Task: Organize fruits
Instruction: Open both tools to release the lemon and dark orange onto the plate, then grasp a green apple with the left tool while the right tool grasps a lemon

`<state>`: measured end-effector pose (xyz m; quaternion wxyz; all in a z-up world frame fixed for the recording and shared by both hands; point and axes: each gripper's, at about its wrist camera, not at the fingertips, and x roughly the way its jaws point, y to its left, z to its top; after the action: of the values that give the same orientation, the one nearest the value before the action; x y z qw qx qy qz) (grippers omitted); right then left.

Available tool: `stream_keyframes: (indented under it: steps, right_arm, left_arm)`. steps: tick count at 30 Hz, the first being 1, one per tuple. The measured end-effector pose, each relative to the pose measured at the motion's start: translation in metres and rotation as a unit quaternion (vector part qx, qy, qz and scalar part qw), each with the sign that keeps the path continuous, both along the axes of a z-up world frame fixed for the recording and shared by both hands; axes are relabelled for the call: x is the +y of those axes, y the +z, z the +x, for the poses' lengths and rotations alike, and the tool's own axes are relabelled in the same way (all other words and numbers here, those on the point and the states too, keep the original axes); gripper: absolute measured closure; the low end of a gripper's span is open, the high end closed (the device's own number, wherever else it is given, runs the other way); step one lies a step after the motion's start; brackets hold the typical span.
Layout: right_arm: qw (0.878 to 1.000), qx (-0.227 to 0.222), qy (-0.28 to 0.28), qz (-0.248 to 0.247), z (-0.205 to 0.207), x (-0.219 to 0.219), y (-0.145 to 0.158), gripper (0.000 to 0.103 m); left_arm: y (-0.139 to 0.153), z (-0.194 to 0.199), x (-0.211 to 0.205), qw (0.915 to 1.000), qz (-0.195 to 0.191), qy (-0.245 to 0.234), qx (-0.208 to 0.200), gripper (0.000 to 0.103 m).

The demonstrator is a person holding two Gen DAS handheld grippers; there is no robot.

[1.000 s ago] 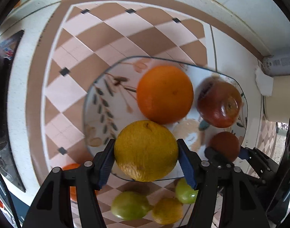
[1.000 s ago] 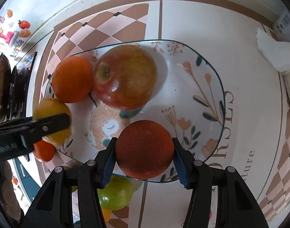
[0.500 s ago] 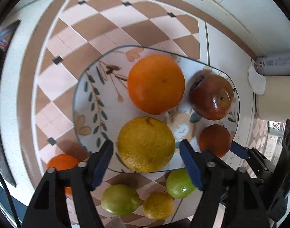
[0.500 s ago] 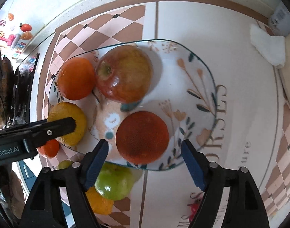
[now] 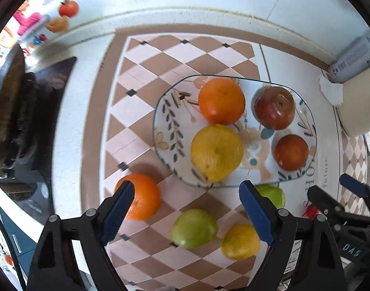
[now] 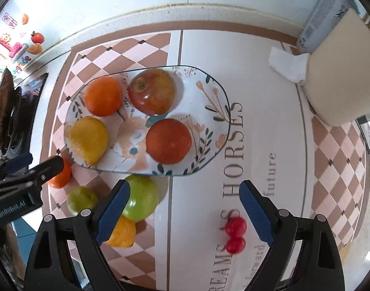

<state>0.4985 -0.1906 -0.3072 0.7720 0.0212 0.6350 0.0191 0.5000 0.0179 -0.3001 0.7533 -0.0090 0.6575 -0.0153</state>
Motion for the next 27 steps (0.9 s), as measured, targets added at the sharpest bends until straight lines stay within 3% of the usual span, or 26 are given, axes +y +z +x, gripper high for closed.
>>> stream_keyframes:
  steps: [6, 27]
  right_arm:
    - [1.0, -0.03, -0.004, -0.006, -0.031, 0.007, 0.028, 0.009]
    - [0.992, -0.122, -0.015, 0.025, -0.132, 0.019, 0.129, 0.01]
  left_arm:
    - [0.029, -0.032, -0.008, 0.9989, 0.009, 0.001, -0.047, 0.015]
    - [0.125, -0.119, 0.0, 0.9902, -0.006, -0.005, -0.139, 0.015]
